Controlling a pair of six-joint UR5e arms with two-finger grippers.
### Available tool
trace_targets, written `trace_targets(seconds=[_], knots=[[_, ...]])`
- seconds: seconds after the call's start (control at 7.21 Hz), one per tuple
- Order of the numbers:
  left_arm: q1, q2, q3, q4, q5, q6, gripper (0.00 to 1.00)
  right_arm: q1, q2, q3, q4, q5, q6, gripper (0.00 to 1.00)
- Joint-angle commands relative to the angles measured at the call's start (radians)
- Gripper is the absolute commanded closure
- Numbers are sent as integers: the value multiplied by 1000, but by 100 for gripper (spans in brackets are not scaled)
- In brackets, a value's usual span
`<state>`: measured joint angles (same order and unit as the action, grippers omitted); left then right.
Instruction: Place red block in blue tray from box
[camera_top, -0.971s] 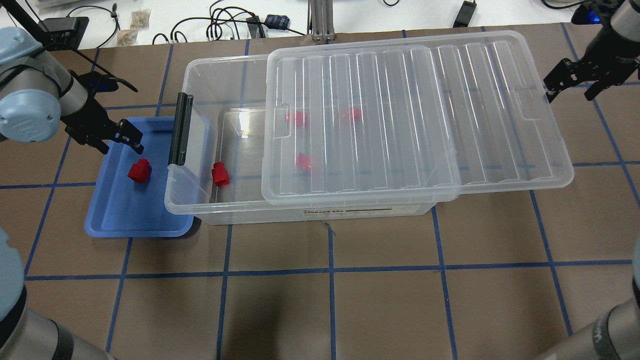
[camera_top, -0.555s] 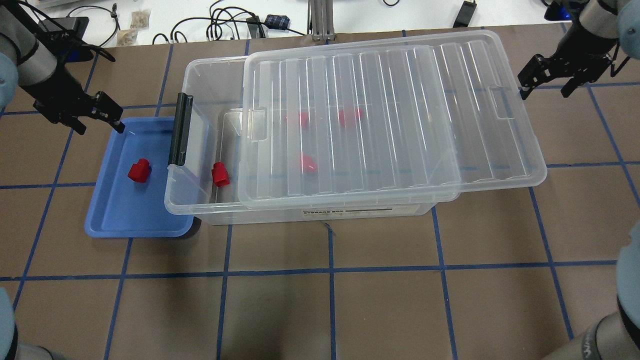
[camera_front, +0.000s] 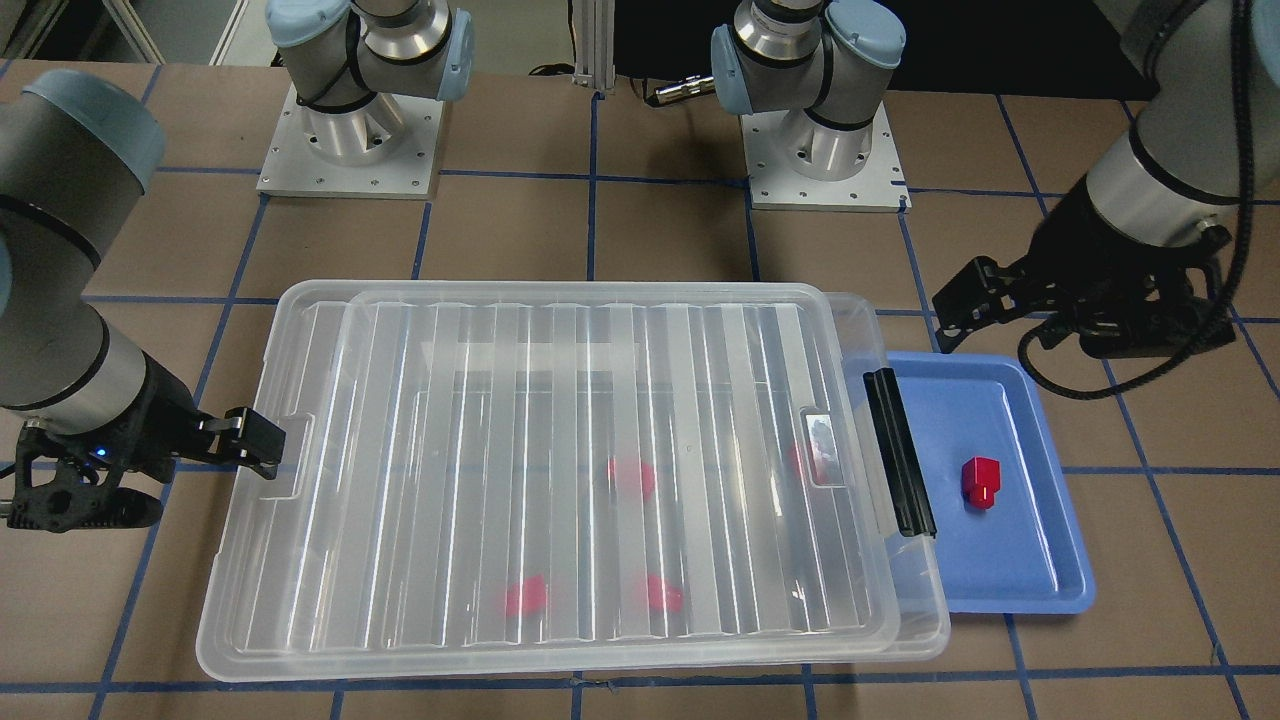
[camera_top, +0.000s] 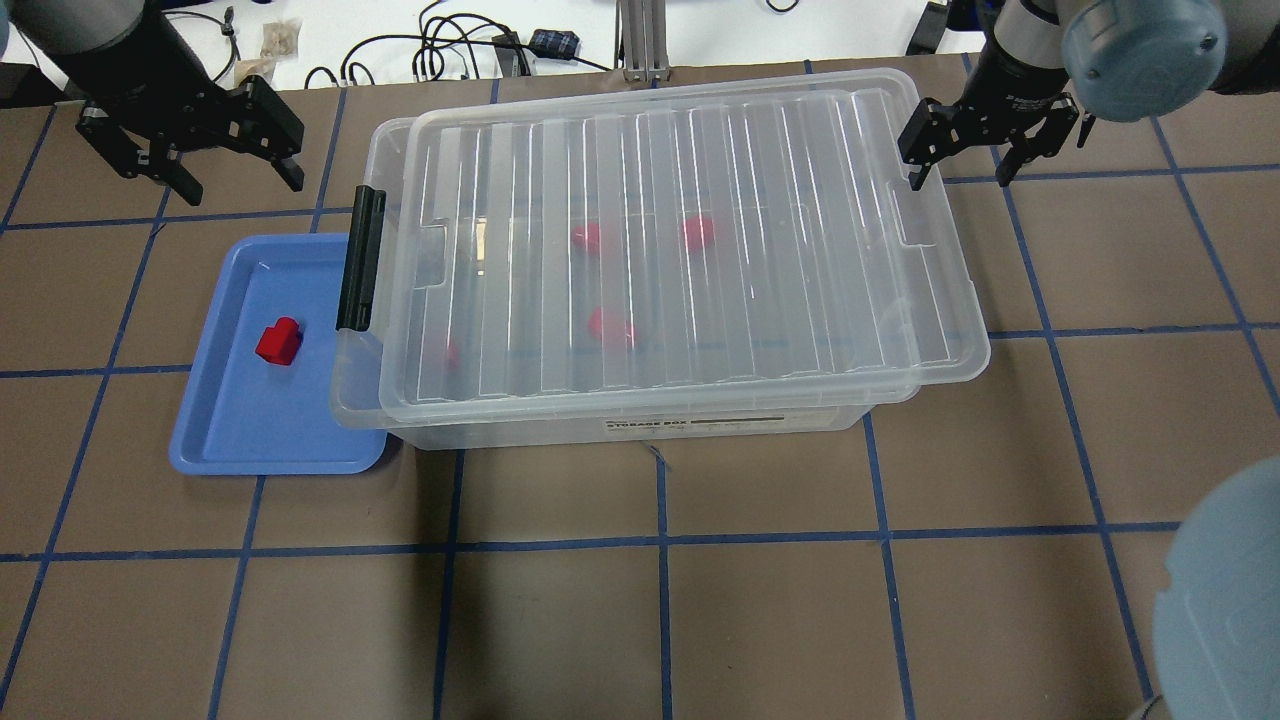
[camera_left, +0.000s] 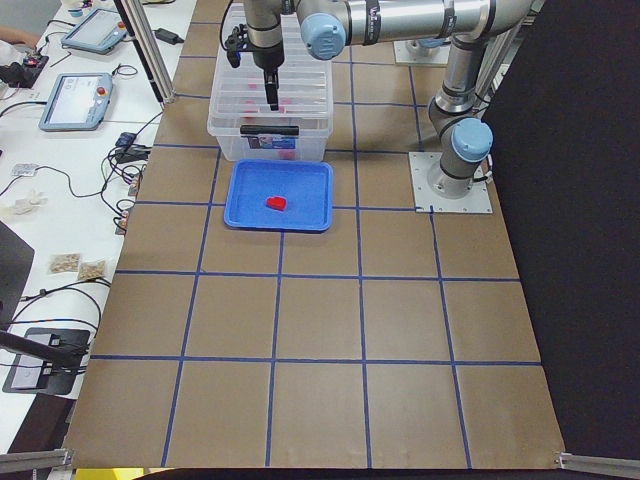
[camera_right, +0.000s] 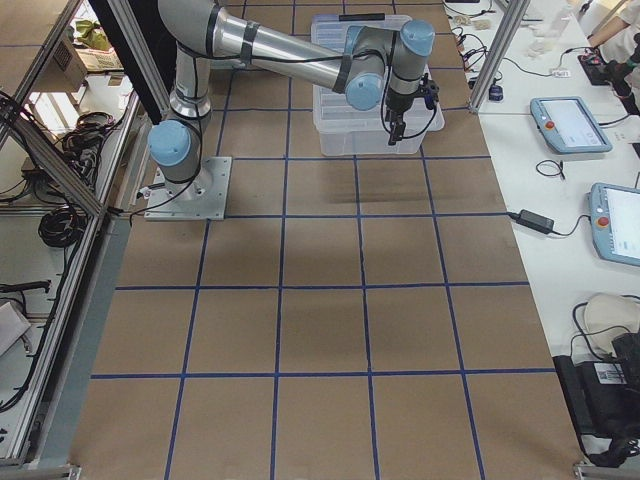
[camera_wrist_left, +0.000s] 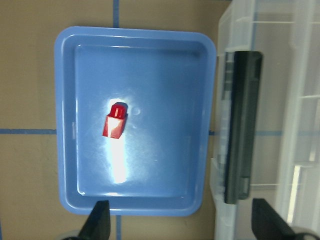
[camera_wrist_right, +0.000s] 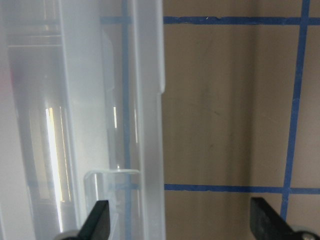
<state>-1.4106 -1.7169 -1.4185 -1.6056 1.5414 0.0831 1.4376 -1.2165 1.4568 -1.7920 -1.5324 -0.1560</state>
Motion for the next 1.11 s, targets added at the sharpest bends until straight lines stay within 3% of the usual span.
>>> trace_targets(seconds=[0.0, 0.28, 0.55, 0.83, 0.97], knots=[[-83, 20, -35, -13, 0, -37, 0, 20, -1, -18, -1, -2, 19, 0], [-88, 36, -80, -13, -1, -37, 0, 23, -39, -70, 46, -9, 19, 0], [-88, 43, -95, -13, -1, -36, 0, 74, -163, -76, 108, -15, 71, 0], [-88, 48, -97, -14, -1, -36, 0, 150, -274, -40, 157, -20, 151, 0], [-90, 49, -100, -14, -1, -36, 0, 150, -326, 43, 155, -21, 151, 0]])
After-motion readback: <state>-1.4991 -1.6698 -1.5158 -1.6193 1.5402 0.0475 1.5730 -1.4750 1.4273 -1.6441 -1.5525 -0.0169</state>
